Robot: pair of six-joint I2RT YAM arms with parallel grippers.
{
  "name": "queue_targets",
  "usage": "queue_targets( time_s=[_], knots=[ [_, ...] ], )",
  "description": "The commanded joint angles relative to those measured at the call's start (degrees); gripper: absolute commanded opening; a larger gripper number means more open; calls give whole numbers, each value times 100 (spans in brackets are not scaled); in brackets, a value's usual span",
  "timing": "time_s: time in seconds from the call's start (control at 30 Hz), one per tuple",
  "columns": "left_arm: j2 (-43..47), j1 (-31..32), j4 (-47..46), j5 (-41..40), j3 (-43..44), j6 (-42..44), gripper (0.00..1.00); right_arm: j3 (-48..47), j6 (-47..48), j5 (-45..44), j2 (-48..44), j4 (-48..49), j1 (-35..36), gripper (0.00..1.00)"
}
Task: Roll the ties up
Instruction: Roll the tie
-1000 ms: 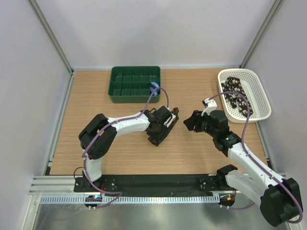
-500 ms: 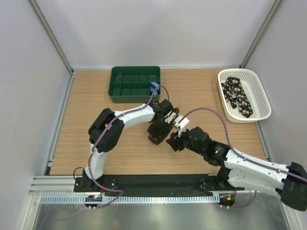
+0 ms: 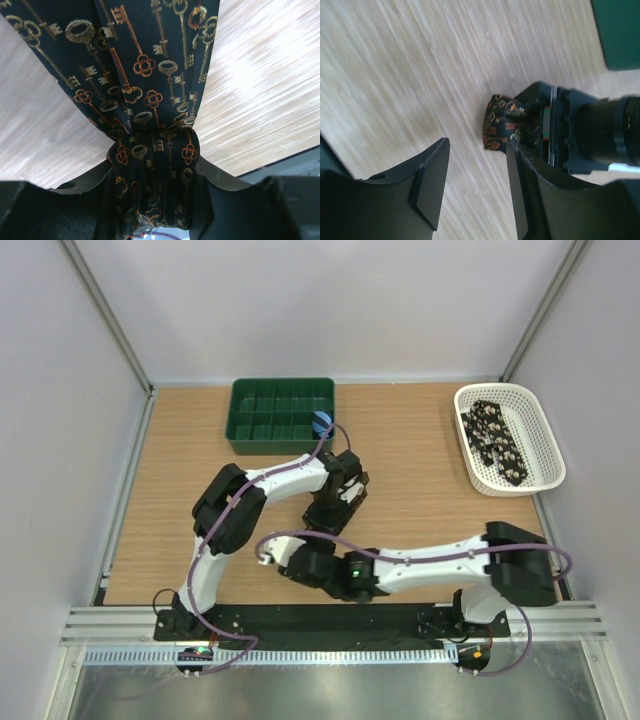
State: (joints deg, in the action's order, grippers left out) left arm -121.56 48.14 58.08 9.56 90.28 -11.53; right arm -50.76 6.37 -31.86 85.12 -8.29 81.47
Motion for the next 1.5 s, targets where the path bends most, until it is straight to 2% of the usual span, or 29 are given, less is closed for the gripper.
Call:
queue_targets(
  time_s=[0.0, 0.03, 0.17, 0.37, 0.43, 0.6, 0.93, 1.47],
  knots=[
    [-500, 2, 335, 11, -195, 133, 28, -1151, 146, -1321, 828, -1310, 150, 56],
    [-509, 2, 344, -7, -178, 133, 28, -1277, 154, -1610, 1231, -1446, 245, 58],
    [-544, 2, 423, -7, -107, 133, 28, -1611, 215, -1763, 1752, -1718, 396, 65],
    [-562, 2, 414, 2, -98, 133, 28, -2165, 435, -2289, 2569, -2009, 405, 69],
    [-562, -6, 405, 2, -107, 151, 27, -2333, 531, -2614, 2755, -2062, 439, 75],
    [-536, 2, 326, 63, -116, 142, 27, -2570, 699, -2598, 3089, -2062, 449, 81],
    [-448, 2, 300, 107, -160, 186, 27, -2869, 409, -2738, 3765, -2308, 484, 84],
    [-404, 2, 265, 107, -195, 169, 27, -2984, 172, -3011, 4179, -2440, 378, 81]
  ],
)
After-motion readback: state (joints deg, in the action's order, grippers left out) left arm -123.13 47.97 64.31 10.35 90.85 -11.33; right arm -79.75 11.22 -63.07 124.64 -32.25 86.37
